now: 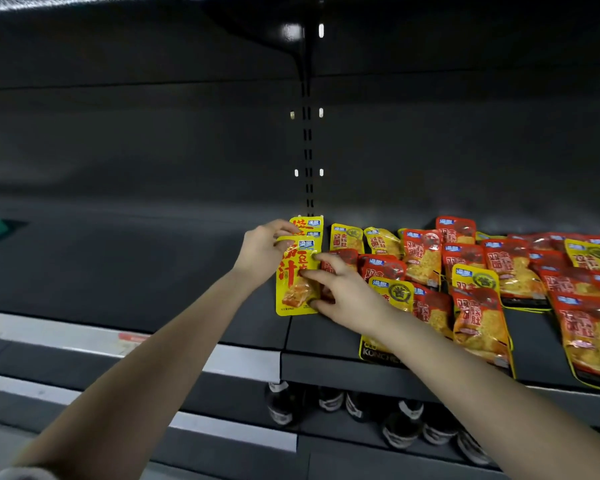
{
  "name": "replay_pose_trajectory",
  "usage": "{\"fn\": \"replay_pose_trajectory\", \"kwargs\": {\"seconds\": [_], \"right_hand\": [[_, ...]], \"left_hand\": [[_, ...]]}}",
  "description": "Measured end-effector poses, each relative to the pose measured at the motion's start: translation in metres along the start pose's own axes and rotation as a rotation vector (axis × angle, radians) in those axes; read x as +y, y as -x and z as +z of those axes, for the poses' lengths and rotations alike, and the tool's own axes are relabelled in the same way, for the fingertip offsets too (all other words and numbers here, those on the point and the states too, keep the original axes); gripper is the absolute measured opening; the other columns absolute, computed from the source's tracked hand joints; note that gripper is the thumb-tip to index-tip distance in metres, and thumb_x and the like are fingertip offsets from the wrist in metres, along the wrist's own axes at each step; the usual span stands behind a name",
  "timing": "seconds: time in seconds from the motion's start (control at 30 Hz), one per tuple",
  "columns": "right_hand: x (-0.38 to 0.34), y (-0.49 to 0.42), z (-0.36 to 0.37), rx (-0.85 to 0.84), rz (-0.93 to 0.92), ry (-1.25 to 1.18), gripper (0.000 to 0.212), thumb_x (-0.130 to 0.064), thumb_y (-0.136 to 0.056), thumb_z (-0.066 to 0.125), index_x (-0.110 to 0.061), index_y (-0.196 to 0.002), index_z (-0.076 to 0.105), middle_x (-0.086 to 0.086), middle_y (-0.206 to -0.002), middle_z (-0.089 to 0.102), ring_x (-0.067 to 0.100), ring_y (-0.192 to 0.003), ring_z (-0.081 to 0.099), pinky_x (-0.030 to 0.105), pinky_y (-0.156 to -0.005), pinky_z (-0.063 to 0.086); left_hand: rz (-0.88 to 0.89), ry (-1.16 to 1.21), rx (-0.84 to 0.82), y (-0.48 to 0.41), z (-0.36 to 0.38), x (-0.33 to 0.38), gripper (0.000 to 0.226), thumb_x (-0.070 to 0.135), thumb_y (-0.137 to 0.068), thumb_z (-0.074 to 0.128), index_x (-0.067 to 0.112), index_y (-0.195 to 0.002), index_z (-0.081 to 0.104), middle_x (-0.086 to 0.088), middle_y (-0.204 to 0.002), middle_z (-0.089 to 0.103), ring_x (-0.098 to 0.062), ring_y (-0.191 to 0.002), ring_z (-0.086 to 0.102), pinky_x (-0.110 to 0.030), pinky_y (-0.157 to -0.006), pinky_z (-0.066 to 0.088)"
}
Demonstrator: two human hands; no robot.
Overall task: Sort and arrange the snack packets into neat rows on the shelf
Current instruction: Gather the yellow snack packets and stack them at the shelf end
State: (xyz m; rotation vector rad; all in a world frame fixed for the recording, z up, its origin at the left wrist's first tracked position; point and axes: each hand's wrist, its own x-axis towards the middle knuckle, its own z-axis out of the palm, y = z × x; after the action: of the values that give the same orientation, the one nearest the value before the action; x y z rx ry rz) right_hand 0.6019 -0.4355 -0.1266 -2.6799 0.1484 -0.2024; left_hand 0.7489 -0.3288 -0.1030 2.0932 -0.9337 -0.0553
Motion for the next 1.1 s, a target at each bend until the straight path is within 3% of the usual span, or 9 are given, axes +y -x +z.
{"fn": "replay_pose_trajectory", "kwargs": {"seconds": [0.2,0.47,0.73,1.1], "right_hand": [[-0.003,-0.003,0.004,0.042,0.019,0.050,0.050,-0.027,-0.087,0.063,-0.023,-0.135,0.048,0.003,-0.149,0.024,0.025,-0.133,0.035,0.033,-0.109,0.034],[-0.006,-0.006,0.011,0.079,0.065,0.193,0.041,-0.037,-0.090,0.055,-0.027,-0.130,0.054,0.001,-0.145,0.037,0.025,-0.131,0.029,0.041,-0.108,0.028],[-0.011,-0.008,0.014,0.040,0.115,0.181,0.042,-0.037,-0.094,0.050,-0.027,-0.135,0.049,0.004,-0.148,0.036,0.026,-0.136,0.027,0.040,-0.117,0.012],[-0.017,-0.013,0.023,0.060,0.184,0.237,0.042,-0.035,-0.096,0.046,-0.027,-0.137,0.045,0.002,-0.150,0.032,0.023,-0.140,0.022,0.043,-0.117,0.005]], "left_hand": [[0.041,-0.019,-0.053,-0.008,0.004,-0.005,0.023,0.005,-0.092,0.056,0.016,-0.111,0.064,-0.002,-0.113,0.066,-0.004,-0.094,0.057,-0.008,-0.070,0.045],[0.107,-0.144,-0.150,-0.014,0.010,-0.016,0.039,-0.002,-0.092,0.046,0.027,-0.113,0.063,0.001,-0.115,0.065,-0.016,-0.101,0.058,-0.029,-0.080,0.051],[0.120,-0.098,-0.113,-0.018,0.015,-0.027,0.026,0.000,-0.090,0.057,0.017,-0.108,0.066,0.000,-0.110,0.066,-0.006,-0.097,0.055,-0.016,-0.080,0.041],[0.089,-0.052,-0.048,-0.024,0.021,-0.036,0.016,0.005,-0.088,0.063,0.014,-0.101,0.065,-0.002,-0.103,0.065,-0.007,-0.086,0.056,-0.004,-0.066,0.035]]}}
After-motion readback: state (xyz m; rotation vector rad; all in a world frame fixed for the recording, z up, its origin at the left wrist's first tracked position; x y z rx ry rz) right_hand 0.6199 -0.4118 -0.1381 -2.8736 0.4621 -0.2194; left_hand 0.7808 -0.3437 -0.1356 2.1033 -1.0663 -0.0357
